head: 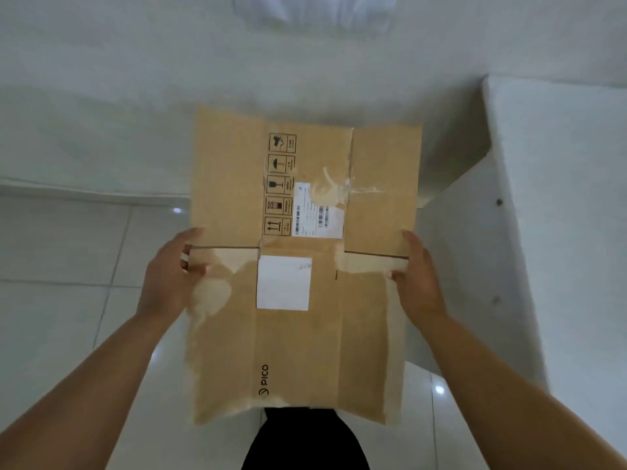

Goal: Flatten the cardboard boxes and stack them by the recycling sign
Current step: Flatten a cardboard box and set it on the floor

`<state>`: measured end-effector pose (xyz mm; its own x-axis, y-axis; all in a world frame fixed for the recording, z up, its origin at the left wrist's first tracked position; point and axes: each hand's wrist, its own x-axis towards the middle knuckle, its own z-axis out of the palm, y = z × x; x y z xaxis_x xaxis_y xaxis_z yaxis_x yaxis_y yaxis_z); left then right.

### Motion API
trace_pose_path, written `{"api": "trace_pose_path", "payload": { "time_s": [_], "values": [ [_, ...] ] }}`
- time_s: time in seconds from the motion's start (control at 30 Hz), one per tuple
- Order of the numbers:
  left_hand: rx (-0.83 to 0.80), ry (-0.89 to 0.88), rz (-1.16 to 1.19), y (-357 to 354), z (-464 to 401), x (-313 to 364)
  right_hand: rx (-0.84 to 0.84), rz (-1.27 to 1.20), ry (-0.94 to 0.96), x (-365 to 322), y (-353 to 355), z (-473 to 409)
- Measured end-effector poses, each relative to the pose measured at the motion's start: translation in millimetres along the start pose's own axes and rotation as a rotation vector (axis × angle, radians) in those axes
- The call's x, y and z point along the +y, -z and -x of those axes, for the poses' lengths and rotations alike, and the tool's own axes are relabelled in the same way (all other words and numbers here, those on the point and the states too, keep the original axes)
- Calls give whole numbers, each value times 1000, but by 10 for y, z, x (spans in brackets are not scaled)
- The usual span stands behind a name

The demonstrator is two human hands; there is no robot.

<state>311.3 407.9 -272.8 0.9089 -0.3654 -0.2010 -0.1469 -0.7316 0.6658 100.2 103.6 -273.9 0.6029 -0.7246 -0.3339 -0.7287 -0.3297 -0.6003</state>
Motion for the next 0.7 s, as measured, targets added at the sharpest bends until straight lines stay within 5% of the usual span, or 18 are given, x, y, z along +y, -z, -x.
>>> {"api": "trace_pose_path", "payload": {
  "time_s": [0.4, 0.7],
  "values": [
    [-128, 191, -129, -2207, -538, -2130, -159, 56, -76, 1880, -2334, -978],
    [-219, 167, -230, -3231, -1155, -3039, -222, 81, -91, 2510, -3412, -1604]
  ]
}}
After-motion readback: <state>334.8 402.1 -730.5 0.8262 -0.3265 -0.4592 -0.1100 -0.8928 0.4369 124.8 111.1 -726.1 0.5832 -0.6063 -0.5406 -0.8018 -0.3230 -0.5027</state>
